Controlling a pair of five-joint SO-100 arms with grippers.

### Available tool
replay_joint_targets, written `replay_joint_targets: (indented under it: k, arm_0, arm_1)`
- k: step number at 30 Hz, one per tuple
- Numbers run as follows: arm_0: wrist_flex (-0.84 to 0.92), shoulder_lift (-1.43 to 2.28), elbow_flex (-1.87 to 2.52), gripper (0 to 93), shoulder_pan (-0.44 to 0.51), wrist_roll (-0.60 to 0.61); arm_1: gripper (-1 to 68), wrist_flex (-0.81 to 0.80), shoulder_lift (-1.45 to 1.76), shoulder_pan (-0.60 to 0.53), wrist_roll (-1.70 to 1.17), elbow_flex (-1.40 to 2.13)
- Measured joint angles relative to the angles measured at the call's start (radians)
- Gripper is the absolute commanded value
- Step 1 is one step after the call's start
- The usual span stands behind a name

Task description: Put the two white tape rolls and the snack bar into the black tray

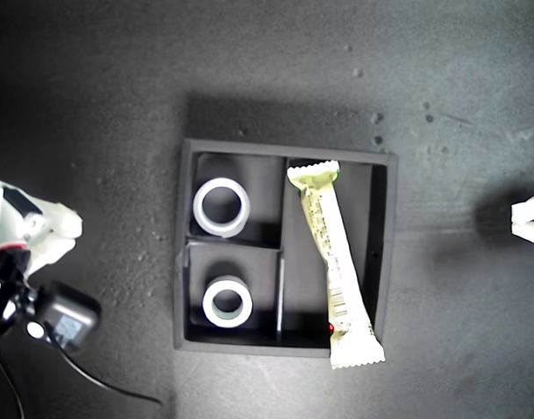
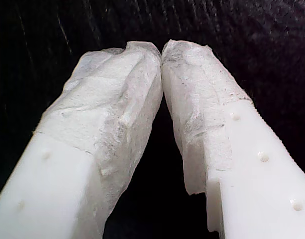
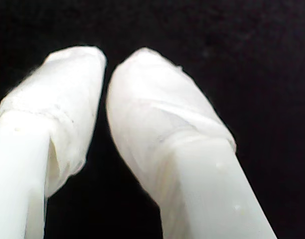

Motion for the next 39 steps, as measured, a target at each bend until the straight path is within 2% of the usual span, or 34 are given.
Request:
replay_joint_targets:
  k: [13,18,28,39]
  arm_0:
    - [-0.034,0.515,0.431,0.1,-0.011,-0.032]
    - [0.052,0.735,0.525,0.1,-0.011,-0.044]
    - [0.086,0.753,0.588,0.0,-0.011,-0.087]
    - [0.166,0.753,0.591,0.3,-0.015,-0.347]
  arm_1:
    - [-0.2,0.201,0.000,-0.008,0.000,0.003]
    - [-0.3,0.275,0.000,-0.009,0.009,0.003]
    - [0.0,0.311,0.000,-0.020,0.147,0.003]
    - [0.0,0.311,0.000,-0.061,0.150,0.003]
